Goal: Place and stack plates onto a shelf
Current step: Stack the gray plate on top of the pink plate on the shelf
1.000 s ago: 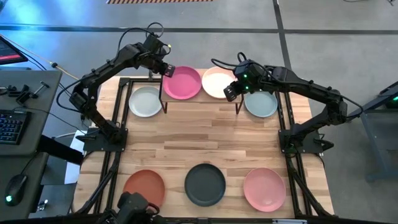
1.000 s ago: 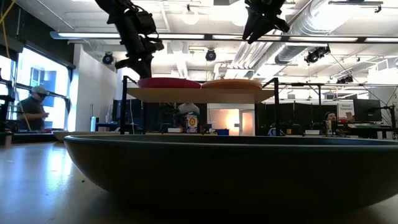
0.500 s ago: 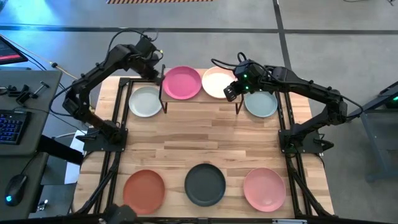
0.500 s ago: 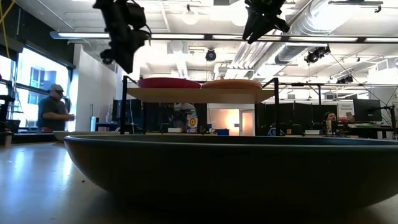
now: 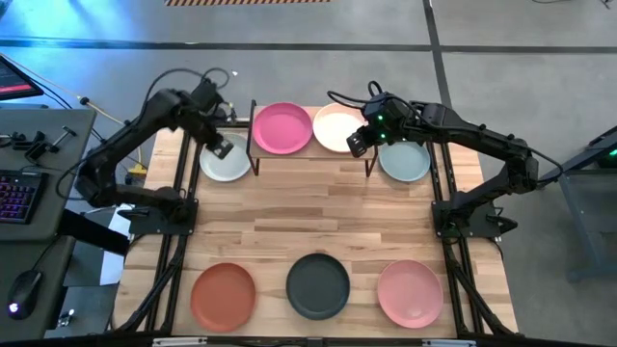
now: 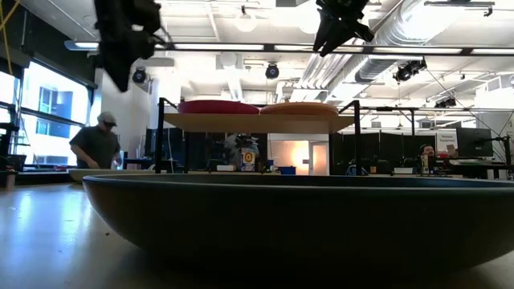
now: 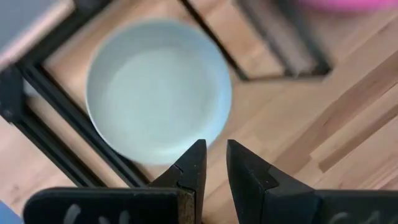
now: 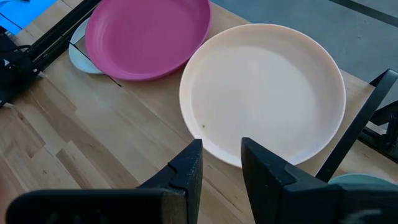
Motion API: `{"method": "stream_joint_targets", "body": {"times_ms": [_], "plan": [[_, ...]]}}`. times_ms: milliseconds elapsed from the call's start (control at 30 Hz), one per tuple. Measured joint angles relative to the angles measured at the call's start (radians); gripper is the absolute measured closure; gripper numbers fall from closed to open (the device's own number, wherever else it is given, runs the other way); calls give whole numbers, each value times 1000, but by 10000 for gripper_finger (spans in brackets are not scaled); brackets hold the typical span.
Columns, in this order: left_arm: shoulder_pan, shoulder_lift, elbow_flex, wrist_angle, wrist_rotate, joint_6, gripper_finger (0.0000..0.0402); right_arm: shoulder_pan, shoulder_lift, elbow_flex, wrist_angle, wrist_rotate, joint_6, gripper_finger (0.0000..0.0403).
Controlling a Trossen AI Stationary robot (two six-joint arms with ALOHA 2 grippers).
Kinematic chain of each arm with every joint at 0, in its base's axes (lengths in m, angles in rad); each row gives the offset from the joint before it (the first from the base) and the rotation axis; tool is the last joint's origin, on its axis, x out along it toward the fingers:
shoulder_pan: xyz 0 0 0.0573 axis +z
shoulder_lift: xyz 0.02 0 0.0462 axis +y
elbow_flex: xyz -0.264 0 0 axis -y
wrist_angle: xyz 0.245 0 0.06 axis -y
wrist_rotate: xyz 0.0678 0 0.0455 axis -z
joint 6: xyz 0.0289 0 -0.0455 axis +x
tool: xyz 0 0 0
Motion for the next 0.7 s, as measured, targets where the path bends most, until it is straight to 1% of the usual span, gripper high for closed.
{"method": "stream_joint_targets", "body": {"times_ms": [167, 333, 500, 600, 700], "plan": [[0, -108, -214, 99, 0, -45, 348, 0, 0, 0, 0, 0, 0, 313], [0, -147, -363, 148, 1, -60, 348, 0, 0, 0, 0, -4, 0, 313], [0, -146, -458, 202, -12, -60, 348, 0, 0, 0, 0, -12, 0, 313], [0, -146, -499, 256, -12, -56, 348, 0, 0, 0, 0, -12, 0, 313], [0, -144, -518, 277, -13, -29, 348, 0, 0, 0, 0, -12, 0, 313]]}}
